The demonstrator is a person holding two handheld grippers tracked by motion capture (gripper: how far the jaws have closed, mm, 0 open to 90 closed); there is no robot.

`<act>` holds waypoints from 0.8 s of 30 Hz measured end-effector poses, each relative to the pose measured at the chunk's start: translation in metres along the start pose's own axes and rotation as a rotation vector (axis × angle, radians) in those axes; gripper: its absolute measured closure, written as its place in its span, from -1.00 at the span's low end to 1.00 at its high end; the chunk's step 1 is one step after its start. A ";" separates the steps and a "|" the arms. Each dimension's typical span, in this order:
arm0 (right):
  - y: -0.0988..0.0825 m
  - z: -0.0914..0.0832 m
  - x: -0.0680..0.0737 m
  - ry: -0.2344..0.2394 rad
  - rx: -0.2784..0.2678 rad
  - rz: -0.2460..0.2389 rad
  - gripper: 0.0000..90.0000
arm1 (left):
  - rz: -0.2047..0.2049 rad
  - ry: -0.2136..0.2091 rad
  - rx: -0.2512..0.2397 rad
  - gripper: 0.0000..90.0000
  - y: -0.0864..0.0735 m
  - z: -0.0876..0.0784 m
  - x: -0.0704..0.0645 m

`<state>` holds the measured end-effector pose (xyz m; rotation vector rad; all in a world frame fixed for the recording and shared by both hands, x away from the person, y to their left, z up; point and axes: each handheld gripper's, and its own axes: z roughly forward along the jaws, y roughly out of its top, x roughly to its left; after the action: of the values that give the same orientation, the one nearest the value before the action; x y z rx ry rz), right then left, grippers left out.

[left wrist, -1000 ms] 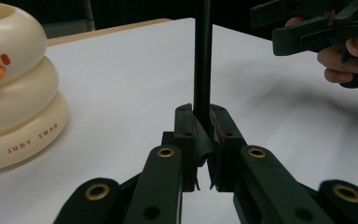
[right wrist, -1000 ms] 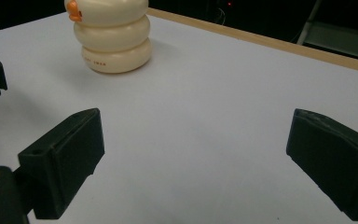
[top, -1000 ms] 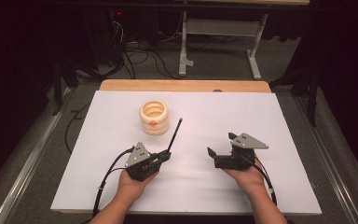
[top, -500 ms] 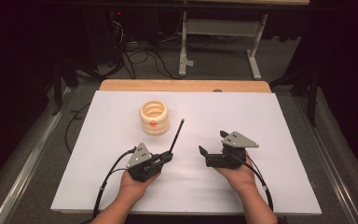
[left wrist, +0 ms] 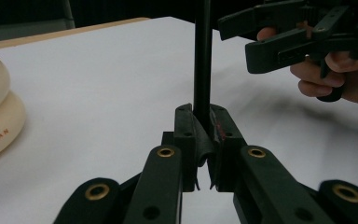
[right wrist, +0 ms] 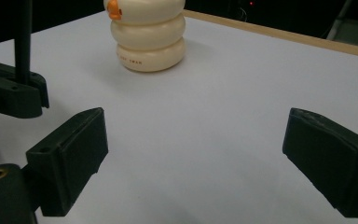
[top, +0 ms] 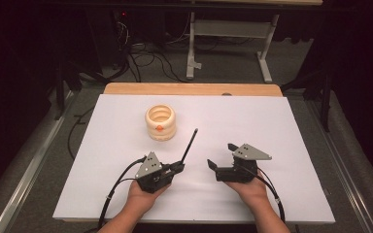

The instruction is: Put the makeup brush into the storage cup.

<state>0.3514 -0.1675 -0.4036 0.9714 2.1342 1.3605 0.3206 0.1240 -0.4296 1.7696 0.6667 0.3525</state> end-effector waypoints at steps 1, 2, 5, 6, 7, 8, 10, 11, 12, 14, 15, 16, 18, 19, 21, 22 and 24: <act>0.000 0.000 0.000 0.010 -0.009 0.003 -0.80 | 0.002 -0.002 0.002 0.85 0.000 0.001 0.000; 0.000 0.000 0.001 0.016 -0.009 0.008 -0.80 | 0.004 -0.003 0.006 0.85 -0.001 0.002 -0.001; 0.001 0.000 0.002 0.037 -0.022 0.013 -0.78 | 0.005 -0.010 0.008 0.85 -0.001 0.004 -0.002; 0.001 0.000 0.002 0.049 -0.029 0.016 -0.77 | 0.007 -0.011 0.007 0.85 -0.001 0.005 -0.002; 0.001 -0.001 0.002 0.060 -0.037 0.022 -0.76 | 0.009 -0.013 0.009 0.85 -0.001 0.005 -0.003; 0.002 -0.001 0.003 0.064 -0.040 0.026 -0.75 | 0.010 -0.015 0.011 0.85 -0.001 0.006 -0.003; 0.002 -0.003 0.004 0.073 -0.050 0.034 -0.71 | 0.013 -0.017 0.015 0.85 -0.001 0.007 -0.004; 0.003 -0.003 0.004 0.078 -0.056 0.030 -0.70 | 0.013 -0.017 0.017 0.85 -0.001 0.008 -0.004; 0.003 -0.003 0.005 0.080 -0.057 0.028 -0.69 | 0.016 -0.017 0.020 0.85 -0.002 0.008 -0.004; 0.004 -0.004 0.006 0.094 -0.064 0.035 -0.66 | 0.024 -0.014 0.025 0.85 -0.002 0.009 -0.004; 0.004 -0.005 0.006 0.106 -0.070 0.047 -0.65 | 0.026 -0.013 0.027 0.85 -0.003 0.009 -0.005; 0.004 -0.005 0.007 0.114 -0.074 0.050 -0.63 | 0.032 -0.011 0.028 0.85 -0.003 0.010 -0.005; 0.005 -0.005 0.008 0.128 -0.083 0.056 -0.60 | 0.037 -0.010 0.032 0.85 -0.004 0.011 -0.006; 0.005 -0.005 0.008 0.139 -0.081 0.065 -0.57 | 0.041 -0.010 0.035 0.85 -0.004 0.011 -0.006; 0.006 -0.005 0.009 0.157 -0.090 0.079 -0.50 | 0.051 -0.008 0.039 0.85 -0.005 0.012 -0.007; 0.006 -0.006 0.010 0.161 -0.091 0.086 -0.49 | 0.054 -0.009 0.041 0.85 -0.005 0.013 -0.008; 0.007 -0.006 0.010 0.175 -0.105 0.093 -0.42 | 0.062 -0.010 0.045 0.85 -0.006 0.014 -0.010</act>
<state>0.3428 -0.1615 -0.3948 0.9515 2.1392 1.6405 0.3194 0.1083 -0.4385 1.8363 0.6178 0.3733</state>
